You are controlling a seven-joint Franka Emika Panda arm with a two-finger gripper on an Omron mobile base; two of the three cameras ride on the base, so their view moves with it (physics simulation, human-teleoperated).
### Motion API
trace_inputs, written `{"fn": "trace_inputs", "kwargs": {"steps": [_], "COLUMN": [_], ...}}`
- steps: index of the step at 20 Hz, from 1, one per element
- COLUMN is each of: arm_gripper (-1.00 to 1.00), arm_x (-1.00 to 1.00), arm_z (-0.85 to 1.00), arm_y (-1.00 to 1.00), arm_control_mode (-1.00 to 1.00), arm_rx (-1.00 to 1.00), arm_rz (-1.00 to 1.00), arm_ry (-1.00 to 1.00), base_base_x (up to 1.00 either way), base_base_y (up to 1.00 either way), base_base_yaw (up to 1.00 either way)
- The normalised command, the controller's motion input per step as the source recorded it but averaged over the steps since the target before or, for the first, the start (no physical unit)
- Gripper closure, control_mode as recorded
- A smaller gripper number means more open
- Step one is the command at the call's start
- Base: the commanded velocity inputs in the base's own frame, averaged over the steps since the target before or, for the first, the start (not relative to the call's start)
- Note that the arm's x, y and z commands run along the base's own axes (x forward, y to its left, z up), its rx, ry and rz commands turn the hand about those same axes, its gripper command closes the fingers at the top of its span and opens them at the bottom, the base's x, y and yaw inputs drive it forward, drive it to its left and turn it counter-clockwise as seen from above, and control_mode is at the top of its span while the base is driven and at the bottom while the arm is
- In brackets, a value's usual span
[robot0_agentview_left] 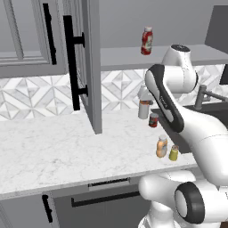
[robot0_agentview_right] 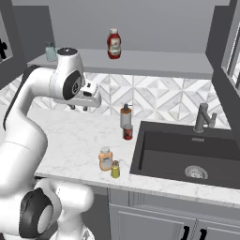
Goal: Put the shaker and condiment bottle from the counter next to their counterparts in the cabinet.
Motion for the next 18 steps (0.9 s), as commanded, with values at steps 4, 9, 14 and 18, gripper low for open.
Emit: {"fn": "trace_inputs", "kwargs": {"steps": [4,9,14,18], "arm_gripper": [-1.0,-1.0,-1.0,-1.0], "arm_x": [-0.21,-0.53,-0.47,-0.05], "arm_z": [0.0,-0.09,-0.21,-0.29], "arm_y": [-0.13,-0.33,-0.54,-0.67], "arm_control_mode": [-1.0,-1.0,-1.0,-1.0], "arm_rx": [0.0,0.03,0.09,0.17], "arm_rz": [0.0,0.0,0.05,0.15], "arm_ry": [-0.06,-0.14,-0.19,-0.15], "base_base_x": [0.0,0.0,0.0,0.0], "base_base_y": [0.0,0.0,0.0,0.0], "base_base_yaw": [0.0,0.0,0.0,0.0]}}
